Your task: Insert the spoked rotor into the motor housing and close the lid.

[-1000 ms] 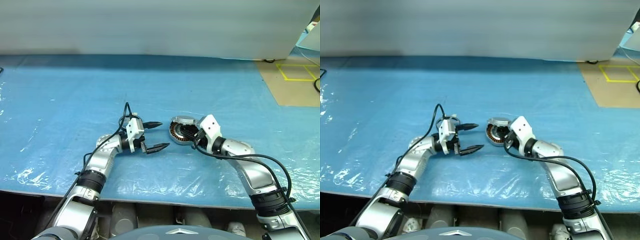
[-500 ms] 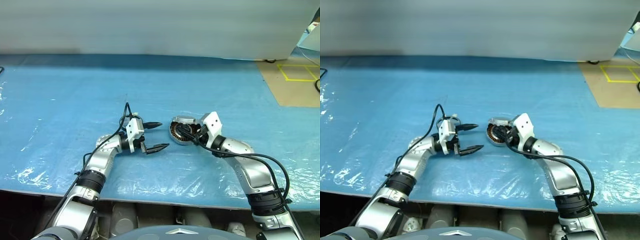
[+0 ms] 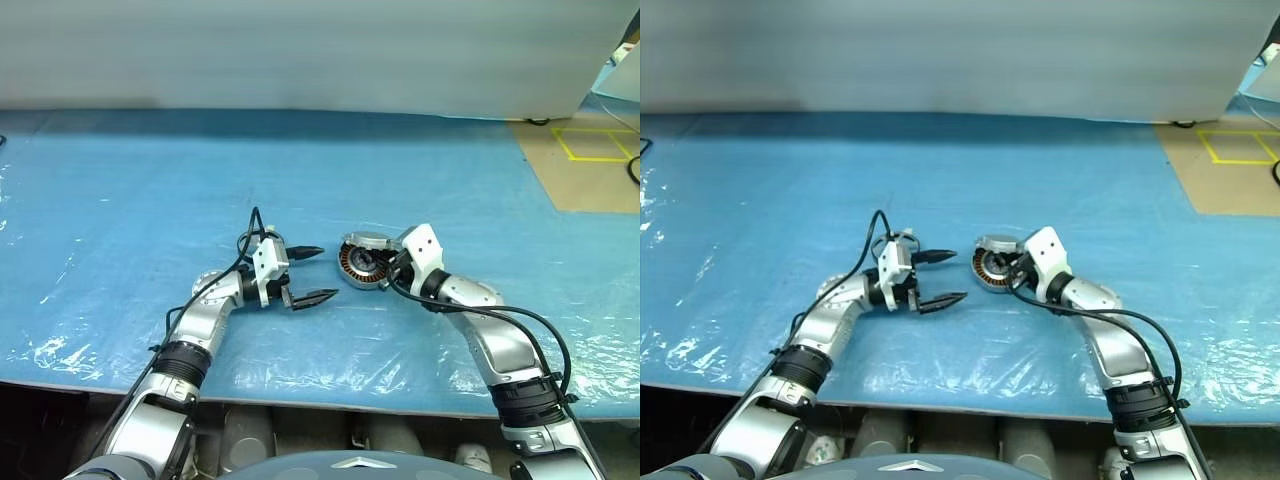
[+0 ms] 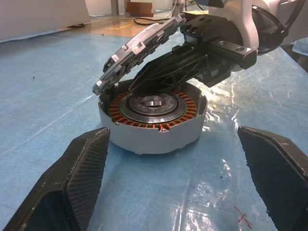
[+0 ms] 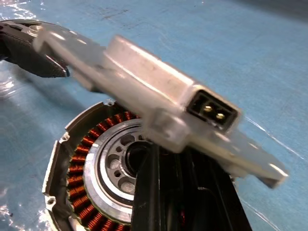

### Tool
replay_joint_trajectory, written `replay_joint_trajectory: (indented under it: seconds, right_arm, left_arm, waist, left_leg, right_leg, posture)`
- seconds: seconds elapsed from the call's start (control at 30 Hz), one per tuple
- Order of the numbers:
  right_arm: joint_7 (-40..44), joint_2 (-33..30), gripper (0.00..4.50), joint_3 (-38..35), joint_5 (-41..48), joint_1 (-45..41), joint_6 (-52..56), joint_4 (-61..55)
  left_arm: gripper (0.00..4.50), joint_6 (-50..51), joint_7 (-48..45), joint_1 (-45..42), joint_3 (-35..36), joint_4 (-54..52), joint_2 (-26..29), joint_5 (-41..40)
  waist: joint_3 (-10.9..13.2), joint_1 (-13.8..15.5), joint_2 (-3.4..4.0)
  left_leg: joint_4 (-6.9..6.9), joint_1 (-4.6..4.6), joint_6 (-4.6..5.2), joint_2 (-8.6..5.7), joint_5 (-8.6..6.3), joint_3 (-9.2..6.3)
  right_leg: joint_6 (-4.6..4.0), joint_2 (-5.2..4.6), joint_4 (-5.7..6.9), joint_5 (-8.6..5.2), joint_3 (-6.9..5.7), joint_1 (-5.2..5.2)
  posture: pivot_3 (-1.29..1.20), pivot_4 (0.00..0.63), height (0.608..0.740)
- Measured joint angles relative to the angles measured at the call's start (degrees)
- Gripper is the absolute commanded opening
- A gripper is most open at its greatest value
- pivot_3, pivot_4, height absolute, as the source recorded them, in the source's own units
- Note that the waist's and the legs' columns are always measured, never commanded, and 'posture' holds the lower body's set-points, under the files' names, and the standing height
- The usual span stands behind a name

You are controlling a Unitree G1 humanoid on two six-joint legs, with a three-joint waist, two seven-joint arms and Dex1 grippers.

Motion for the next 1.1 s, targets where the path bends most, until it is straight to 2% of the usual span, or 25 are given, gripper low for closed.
replay_joint_trajectory:
  seconds: [0.63,1.1]
  right_arm:
    - [2.47,-1.19,0.05,5.12,-2.25,-0.22,-1.15,-1.59]
    - [1.43,1.56,0.05,3.17,0.42,-0.65,3.85,-1.93]
  left_arm:
    - [4.5,0.0,-0.01,0.16,0.0,0.15,0.01,0.24]
    - [4.5,0.01,0.0,0.16,0.0,0.41,-0.11,0.37]
  waist:
    - [0.0,0.0,0.0]
    - [-0.01,-0.03,0.0]
  left_leg:
    - [0.01,0.1,-0.01,0.0,0.0,0.01]
    - [0.0,0.12,-0.01,0.01,0.0,0.01]
  right_leg:
    - [0.0,0.0,0.03,0.0,0.03,0.07]
    - [-0.01,0.0,0.03,-0.01,0.03,0.08]
  posture:
    - [0.0,0.15,0.74]
    - [0.0,0.15,0.74]
